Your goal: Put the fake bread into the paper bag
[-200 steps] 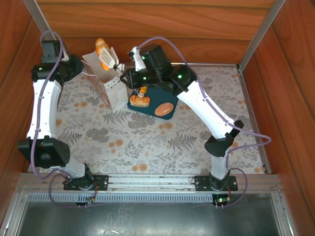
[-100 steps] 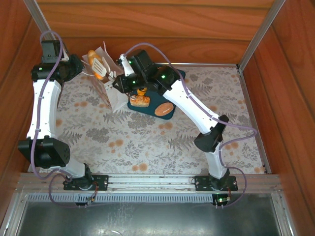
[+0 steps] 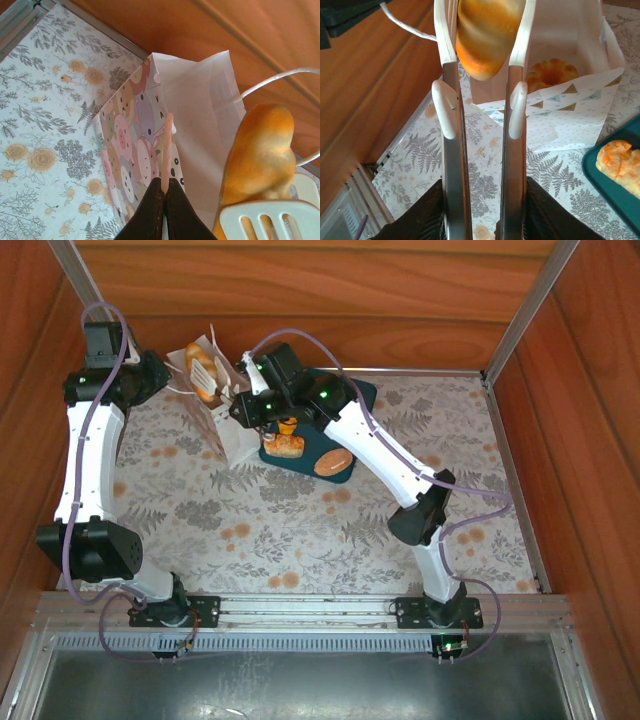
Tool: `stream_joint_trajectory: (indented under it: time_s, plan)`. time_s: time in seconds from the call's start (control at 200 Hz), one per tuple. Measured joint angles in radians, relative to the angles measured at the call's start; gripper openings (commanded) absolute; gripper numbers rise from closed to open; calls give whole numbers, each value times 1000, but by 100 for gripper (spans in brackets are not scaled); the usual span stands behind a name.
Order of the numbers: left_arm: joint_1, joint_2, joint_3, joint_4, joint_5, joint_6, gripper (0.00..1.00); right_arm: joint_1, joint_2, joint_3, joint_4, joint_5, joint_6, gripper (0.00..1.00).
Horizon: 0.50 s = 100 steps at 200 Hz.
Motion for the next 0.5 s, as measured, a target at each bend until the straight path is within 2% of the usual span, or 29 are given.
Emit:
stream_joint_trajectory:
  time_s: [0.185,0.5]
  plan:
    - [0,0,0,0,0,0,0,-4,7,3,-5,7,0,50]
    - [0,0,0,0,0,0,0,-6,7,10,-5,-4,1,46]
